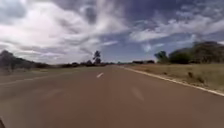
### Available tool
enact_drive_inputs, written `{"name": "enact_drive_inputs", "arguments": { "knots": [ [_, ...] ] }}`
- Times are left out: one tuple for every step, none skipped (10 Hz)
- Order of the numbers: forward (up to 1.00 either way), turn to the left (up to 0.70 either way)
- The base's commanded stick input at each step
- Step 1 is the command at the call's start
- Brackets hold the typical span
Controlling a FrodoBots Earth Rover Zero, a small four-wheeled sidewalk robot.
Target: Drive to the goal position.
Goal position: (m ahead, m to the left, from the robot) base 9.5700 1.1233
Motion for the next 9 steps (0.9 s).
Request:
{"name": "enact_drive_inputs", "arguments": {
  "knots": [
    [1.0,0.0],
    [1.0,0.0],
    [1.0,0.0],
    [1.0,0.0],
    [1.0,0.0],
    [1.0,0.0],
    [1.0,0.0],
    [1.0,0.0],
    [1.0,0.0]
  ]
}}
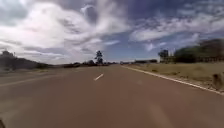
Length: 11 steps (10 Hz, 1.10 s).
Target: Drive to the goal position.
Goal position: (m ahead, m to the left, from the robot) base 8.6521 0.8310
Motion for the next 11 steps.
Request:
{"name": "enact_drive_inputs", "arguments": {
  "knots": [
    [1.0,0.0],
    [1.0,0.0],
    [1.0,-0.03],
    [1.0,-0.16],
    [1.0,-0.28],
    [1.0,-0.35],
    [1.0,-0.24],
    [1.0,-0.13],
    [1.0,-0.02],
    [1.0,0.0],
    [1.0,0.0]
  ]
}}
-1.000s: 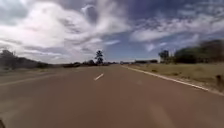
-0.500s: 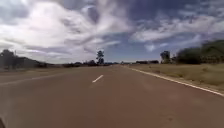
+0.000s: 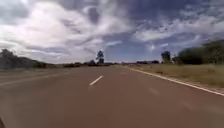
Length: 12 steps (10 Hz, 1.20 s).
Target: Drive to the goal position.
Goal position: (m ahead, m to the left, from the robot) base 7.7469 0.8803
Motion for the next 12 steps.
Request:
{"name": "enact_drive_inputs", "arguments": {
  "knots": [
    [1.0,0.0],
    [1.0,0.0],
    [1.0,0.0],
    [1.0,0.0],
    [1.0,0.0],
    [1.0,0.0],
    [1.0,0.0],
    [1.0,0.0],
    [1.0,0.0],
    [1.0,0.0],
    [1.0,0.0],
    [1.0,0.0]
  ]
}}
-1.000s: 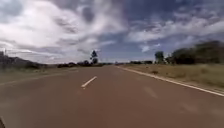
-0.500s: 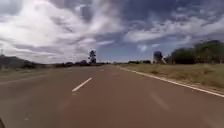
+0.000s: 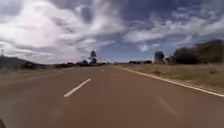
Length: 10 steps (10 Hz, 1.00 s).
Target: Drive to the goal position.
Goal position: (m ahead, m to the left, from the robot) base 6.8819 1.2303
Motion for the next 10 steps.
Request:
{"name": "enact_drive_inputs", "arguments": {
  "knots": [
    [1.0,0.0],
    [1.0,0.0],
    [1.0,0.0],
    [1.0,0.0],
    [1.0,0.0],
    [1.0,0.0],
    [1.0,0.0],
    [1.0,0.0],
    [1.0,0.0],
    [1.0,0.0]
  ]
}}
